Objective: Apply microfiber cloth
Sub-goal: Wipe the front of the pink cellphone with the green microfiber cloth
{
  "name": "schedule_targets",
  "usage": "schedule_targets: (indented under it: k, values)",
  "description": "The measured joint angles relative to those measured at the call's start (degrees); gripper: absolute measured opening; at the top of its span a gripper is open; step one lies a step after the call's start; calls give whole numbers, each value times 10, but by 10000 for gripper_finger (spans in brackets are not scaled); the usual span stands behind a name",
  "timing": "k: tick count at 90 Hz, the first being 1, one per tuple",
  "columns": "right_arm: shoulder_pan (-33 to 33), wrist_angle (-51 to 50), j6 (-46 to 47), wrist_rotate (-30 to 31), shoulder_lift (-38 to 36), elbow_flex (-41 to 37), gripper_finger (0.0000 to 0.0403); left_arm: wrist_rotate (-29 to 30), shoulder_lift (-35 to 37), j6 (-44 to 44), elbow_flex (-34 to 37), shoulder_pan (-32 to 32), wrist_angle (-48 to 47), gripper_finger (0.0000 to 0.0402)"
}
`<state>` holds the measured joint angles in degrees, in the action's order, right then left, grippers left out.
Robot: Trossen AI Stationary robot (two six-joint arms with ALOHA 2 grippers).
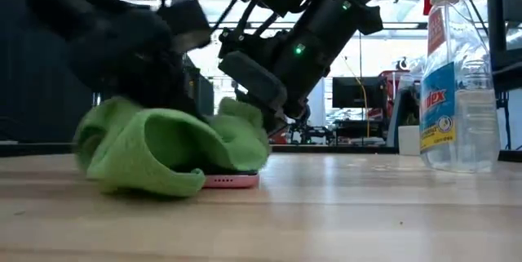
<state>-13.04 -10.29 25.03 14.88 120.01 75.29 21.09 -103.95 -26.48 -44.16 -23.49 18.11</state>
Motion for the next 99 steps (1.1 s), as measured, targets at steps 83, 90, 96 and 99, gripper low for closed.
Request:
schedule_targets:
  k: [83,90,96,99]
  values:
    - [1,12,13,-29,19,-1,0,-5,-84,-34,-7,-43,118,1]
    - [3,16,13,-28,19,-1,0,73,-80,-31,-6,-34,113,1]
    - [3,15,13,-24,19,-1,0,122,-79,-29,-6,-24,109,1]
    - [4,14,14,-24,19,-1,0,130,-80,-20,-6,-21,111,1]
